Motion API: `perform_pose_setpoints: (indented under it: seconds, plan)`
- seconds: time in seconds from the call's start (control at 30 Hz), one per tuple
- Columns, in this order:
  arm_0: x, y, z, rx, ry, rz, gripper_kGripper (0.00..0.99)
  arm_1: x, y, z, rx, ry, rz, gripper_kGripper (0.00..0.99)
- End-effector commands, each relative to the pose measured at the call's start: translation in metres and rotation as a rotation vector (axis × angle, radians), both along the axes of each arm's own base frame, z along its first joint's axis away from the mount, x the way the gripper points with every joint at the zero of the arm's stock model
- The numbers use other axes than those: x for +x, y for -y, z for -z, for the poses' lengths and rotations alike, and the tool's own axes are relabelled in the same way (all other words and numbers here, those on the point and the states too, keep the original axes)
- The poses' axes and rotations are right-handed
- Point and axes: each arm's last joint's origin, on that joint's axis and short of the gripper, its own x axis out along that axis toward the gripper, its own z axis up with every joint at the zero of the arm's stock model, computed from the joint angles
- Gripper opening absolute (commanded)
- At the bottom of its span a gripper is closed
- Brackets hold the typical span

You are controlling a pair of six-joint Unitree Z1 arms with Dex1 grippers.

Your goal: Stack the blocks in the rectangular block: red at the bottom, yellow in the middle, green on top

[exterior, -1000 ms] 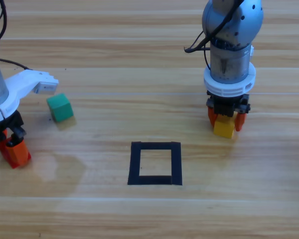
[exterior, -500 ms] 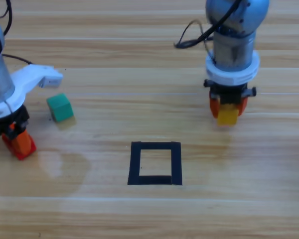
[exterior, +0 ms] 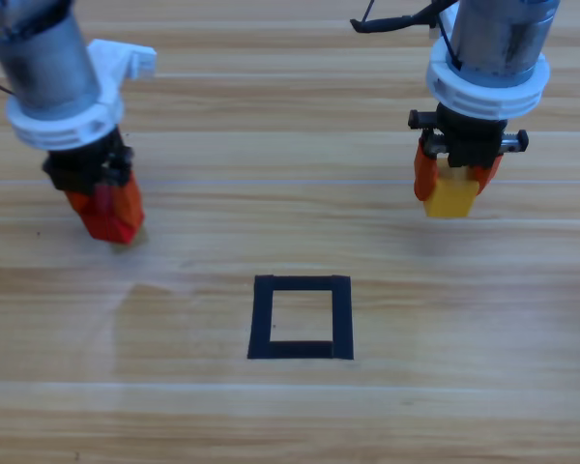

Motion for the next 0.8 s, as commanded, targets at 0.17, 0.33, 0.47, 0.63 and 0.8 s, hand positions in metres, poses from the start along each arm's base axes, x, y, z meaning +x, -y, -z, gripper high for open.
perform_pose_setpoints:
  seconds: [0.17,0.33,0.47,0.63,0.8]
  plan:
    - [-0.008,0.057,0.023,0.064,-0.111,-0.19,0.038,0.004,0.003,0.018,-0.023,-0.064,-0.007,0.0]
    - [-0.012,0.083,0.025,0.107,-0.112,-0.22,0.038,0.004,0.003,0.018,-0.026,-0.059,-0.017,0.0]
    - [-0.017,0.094,0.026,0.112,-0.102,-0.237,0.038,0.005,0.004,0.019,-0.03,-0.059,-0.025,0.0]
    - [-0.021,0.11,0.031,0.103,-0.108,-0.239,0.038,0.005,0.004,0.019,-0.034,-0.056,-0.029,0.0]
    - [-0.026,0.125,0.031,0.087,-0.104,-0.248,0.038,0.004,0.004,0.017,-0.031,-0.054,-0.036,0.0]
